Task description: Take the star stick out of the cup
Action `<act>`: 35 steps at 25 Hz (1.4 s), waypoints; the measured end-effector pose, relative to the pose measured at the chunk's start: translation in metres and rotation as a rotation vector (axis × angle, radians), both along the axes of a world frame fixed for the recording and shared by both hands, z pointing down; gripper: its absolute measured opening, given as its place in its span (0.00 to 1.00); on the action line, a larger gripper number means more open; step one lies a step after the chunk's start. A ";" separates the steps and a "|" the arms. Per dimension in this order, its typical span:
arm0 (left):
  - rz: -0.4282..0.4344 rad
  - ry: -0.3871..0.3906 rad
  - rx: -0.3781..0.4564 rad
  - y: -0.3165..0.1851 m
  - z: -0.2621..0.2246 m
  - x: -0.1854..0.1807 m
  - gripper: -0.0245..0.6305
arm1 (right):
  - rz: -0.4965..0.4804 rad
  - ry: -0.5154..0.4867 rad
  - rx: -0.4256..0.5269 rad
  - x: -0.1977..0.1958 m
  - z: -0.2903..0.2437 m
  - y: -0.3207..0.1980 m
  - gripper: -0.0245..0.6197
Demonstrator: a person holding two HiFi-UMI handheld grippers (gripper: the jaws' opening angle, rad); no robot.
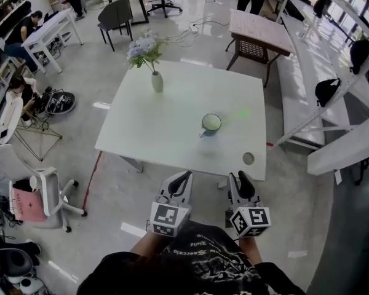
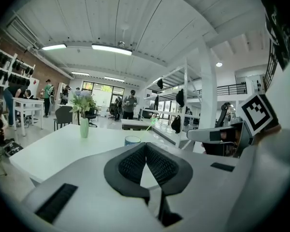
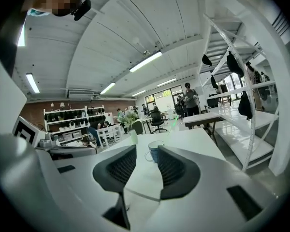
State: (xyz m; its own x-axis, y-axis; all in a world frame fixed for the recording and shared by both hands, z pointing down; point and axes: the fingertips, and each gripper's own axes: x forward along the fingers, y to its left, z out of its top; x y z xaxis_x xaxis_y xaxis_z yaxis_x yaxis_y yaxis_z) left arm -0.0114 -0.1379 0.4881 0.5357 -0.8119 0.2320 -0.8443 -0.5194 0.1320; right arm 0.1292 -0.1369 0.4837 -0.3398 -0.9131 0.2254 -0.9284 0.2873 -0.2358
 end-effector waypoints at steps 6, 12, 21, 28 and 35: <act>-0.006 0.002 -0.007 -0.081 0.006 -0.043 0.07 | 0.044 -0.007 -0.015 -0.028 0.004 -0.084 0.33; -0.012 0.002 -0.021 -0.115 0.019 -0.061 0.07 | 0.067 -0.028 -0.035 -0.035 0.014 -0.123 0.39; -0.017 0.007 -0.043 -0.142 0.021 -0.049 0.07 | 0.067 -0.081 -0.048 -0.019 0.014 -0.183 0.42; -0.041 0.008 -0.045 -0.165 0.010 -0.029 0.07 | 0.050 -0.099 -0.065 0.001 0.012 -0.223 0.42; -0.104 -0.026 -0.042 -0.182 0.011 -0.017 0.07 | 0.021 -0.091 -0.095 0.017 0.024 -0.258 0.42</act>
